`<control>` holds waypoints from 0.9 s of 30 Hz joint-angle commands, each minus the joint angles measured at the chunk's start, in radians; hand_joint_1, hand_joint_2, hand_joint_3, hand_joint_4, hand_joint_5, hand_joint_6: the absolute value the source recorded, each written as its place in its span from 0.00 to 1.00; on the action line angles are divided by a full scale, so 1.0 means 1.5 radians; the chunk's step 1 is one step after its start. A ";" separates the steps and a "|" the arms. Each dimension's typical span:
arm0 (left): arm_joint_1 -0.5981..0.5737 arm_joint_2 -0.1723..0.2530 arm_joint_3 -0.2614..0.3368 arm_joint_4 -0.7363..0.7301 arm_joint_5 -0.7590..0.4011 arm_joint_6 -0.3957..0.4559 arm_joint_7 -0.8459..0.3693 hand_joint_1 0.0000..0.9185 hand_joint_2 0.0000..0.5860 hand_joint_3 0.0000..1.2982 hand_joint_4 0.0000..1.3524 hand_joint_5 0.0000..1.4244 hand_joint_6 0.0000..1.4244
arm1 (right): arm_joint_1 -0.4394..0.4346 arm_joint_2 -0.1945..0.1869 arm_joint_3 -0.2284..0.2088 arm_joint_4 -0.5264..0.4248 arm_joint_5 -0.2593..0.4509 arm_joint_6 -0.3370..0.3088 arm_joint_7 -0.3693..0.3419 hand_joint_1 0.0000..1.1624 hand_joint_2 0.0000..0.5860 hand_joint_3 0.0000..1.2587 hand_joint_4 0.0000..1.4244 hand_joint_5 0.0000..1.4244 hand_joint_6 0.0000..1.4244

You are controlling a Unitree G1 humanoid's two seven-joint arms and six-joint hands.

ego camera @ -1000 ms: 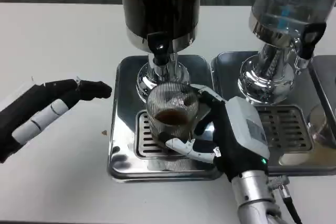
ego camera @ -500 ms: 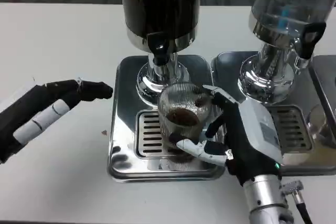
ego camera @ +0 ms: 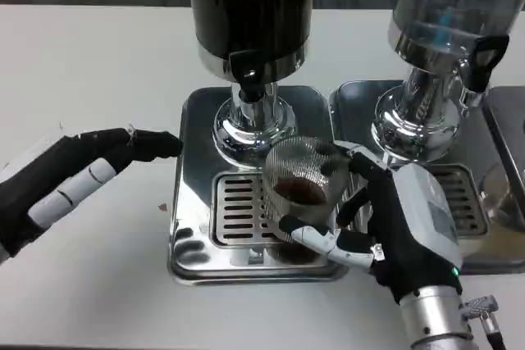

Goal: Grasp the cup under the faucet to collect the drink, then remove the cup.

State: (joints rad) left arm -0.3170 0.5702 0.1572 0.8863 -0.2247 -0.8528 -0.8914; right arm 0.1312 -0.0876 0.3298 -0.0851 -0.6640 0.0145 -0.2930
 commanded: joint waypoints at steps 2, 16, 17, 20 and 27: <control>0.005 -0.003 -0.009 0.000 0.008 -0.011 -0.002 0.00 0.36 0.30 0.23 0.18 0.16 | 0.016 -0.001 -0.009 -0.041 0.007 -0.007 0.002 0.66 0.72 0.40 0.43 0.60 0.89; 0.033 0.000 -0.023 -0.032 0.024 -0.062 0.008 0.00 0.36 0.25 0.18 0.16 0.16 | 0.073 -0.008 -0.020 -0.109 0.010 -0.009 0.028 0.65 0.71 0.41 0.43 0.61 0.89; 0.036 0.002 -0.022 -0.038 0.028 -0.071 0.012 0.00 0.37 0.25 0.17 0.15 0.16 | 0.076 -0.008 -0.020 -0.112 0.011 -0.010 0.030 0.65 0.70 0.41 0.43 0.61 0.89; 0.045 0.009 -0.022 -0.053 0.042 -0.095 0.022 0.00 0.37 0.23 0.15 0.13 0.16 | 0.081 -0.008 -0.022 -0.120 0.011 -0.011 0.034 0.65 0.70 0.41 0.43 0.61 0.89; 0.063 0.027 -0.022 -0.073 0.073 -0.129 0.060 0.00 0.36 0.22 0.12 0.10 0.15 | 0.093 -0.013 -0.025 -0.134 0.014 -0.011 0.050 0.65 0.69 0.41 0.43 0.61 0.89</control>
State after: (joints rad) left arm -0.2409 0.5857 0.1312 0.7928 -0.1426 -1.0232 -0.8293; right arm 0.2662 -0.1059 0.2992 -0.2469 -0.6596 0.0154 -0.2189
